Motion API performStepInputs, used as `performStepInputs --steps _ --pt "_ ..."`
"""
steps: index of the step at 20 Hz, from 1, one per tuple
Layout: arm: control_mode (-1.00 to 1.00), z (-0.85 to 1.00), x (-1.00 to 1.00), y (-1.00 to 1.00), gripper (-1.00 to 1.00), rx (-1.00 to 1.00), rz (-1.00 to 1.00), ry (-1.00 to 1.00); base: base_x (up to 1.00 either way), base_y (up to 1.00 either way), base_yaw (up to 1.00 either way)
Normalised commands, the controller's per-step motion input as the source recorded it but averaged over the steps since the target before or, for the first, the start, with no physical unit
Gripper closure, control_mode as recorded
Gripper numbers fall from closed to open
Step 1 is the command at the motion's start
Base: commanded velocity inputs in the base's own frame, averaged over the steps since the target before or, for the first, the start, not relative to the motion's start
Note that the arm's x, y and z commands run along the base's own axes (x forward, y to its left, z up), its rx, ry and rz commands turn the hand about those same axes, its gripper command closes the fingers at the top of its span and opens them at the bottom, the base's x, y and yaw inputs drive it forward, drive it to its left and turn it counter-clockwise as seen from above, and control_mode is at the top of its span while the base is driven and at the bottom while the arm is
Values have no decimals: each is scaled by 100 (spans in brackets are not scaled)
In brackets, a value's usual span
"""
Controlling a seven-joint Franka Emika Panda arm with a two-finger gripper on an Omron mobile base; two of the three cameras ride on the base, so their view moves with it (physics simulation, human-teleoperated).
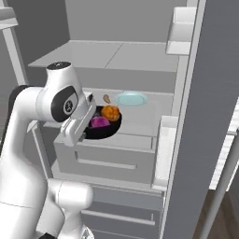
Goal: Pick the chicken drumstick and onion from their plates and place them in the bowl. Then put the bowl in the fridge.
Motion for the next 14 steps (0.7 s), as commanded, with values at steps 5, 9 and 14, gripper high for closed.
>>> performStepInputs --steps 5,9,14 --pt "-100 -20 86 -17 100 0 14 0 0 0 0" --pt "-100 -47 72 -61 100 1 10 0 0 0 0" --pt "-100 -44 57 -63 100 0 -7 0 0 0 0"
